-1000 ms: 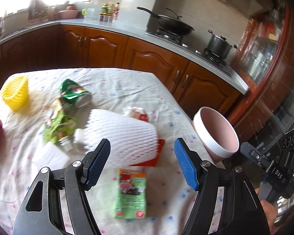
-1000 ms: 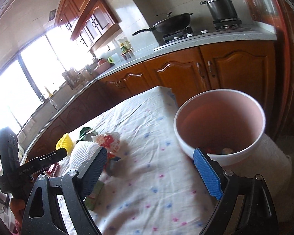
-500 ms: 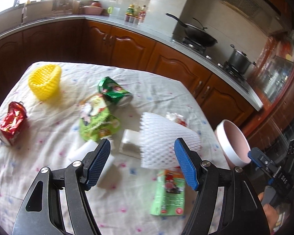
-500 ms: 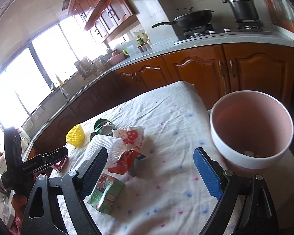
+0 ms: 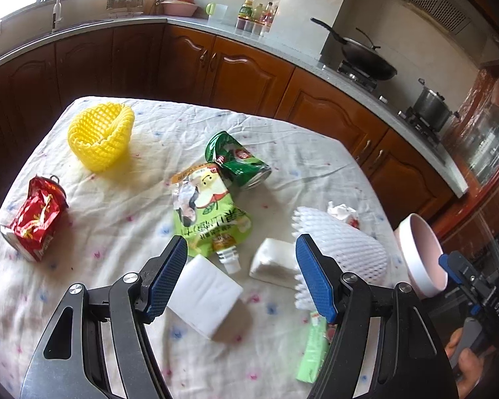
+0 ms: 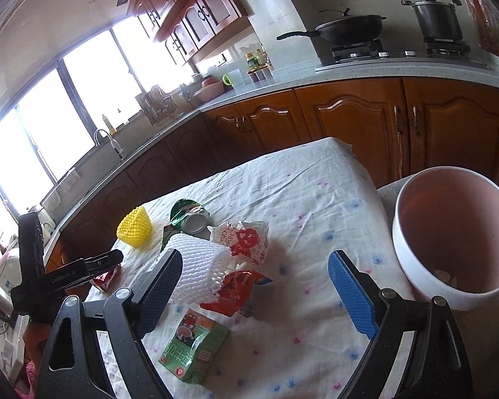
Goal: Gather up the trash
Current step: 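Move both open tools back over the table trash, then grasp the green drink pouch with the left tool while the right tool grasps the white red-printed bag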
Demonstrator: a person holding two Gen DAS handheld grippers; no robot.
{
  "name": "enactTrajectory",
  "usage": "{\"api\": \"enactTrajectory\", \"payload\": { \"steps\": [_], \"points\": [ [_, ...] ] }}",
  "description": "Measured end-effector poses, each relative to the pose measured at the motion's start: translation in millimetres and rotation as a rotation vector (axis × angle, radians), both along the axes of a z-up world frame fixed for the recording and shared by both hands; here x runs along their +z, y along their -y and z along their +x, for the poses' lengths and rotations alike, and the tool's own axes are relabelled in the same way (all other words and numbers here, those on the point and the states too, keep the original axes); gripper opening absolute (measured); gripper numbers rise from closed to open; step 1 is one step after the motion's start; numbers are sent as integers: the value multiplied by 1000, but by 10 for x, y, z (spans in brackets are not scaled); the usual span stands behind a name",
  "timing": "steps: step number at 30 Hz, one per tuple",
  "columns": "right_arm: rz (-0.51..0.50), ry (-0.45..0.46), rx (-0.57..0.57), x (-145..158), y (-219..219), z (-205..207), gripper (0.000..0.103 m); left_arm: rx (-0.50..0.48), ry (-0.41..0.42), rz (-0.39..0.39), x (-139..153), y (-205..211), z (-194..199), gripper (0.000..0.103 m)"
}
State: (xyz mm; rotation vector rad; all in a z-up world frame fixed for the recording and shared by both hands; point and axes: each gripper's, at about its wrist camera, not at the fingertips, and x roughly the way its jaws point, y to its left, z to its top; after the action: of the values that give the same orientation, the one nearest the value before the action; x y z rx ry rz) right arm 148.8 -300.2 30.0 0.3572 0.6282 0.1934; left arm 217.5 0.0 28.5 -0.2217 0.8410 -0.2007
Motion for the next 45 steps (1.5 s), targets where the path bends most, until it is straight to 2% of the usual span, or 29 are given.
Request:
{"api": "enactTrajectory", "payload": {
  "steps": [10, 19, 20, 22, 25, 27, 31, 33, 34, 35, 36, 45],
  "points": [
    [-12, -23, 52, 22, -121, 431, 91, -2, -62, 64, -77, -17, 427, 69],
    [15, -144, 135, -262, -291, 999, 86, 0, -142, 116, -340, 66, 823, 68],
    [18, -164, 139, -305, -311, 1061, 86, 1, -154, 123, -382, 74, 861, 67],
    [25, -194, 152, -387, -337, 1150, 86, -1, -177, 133, -464, 91, 916, 58],
    [35, -232, 164, -497, -360, 1242, 86, -28, -185, 109, -517, 111, 942, 48],
    [33, -251, 167, -570, -370, 1297, 81, -53, -178, 102, -504, 152, 928, 30],
    [99, -275, 193, -679, -368, 1335, 60, -71, -138, 142, -443, 217, 881, 18],
    [86, -259, 191, -664, -377, 1310, 53, -75, -127, 141, -427, 204, 868, 13],
    [81, -251, 190, -645, -385, 1303, 40, -76, -121, 135, -416, 186, 854, 11],
    [70, -244, 185, -626, -390, 1289, 7, -78, -114, 127, -400, 168, 837, 5],
    [60, -245, 180, -614, -387, 1275, 6, -83, -105, 117, -376, 154, 817, 0],
    [8, -174, 157, -451, -410, 1138, 2, -75, -33, 122, -178, 84, 642, 0]
  ]
}}
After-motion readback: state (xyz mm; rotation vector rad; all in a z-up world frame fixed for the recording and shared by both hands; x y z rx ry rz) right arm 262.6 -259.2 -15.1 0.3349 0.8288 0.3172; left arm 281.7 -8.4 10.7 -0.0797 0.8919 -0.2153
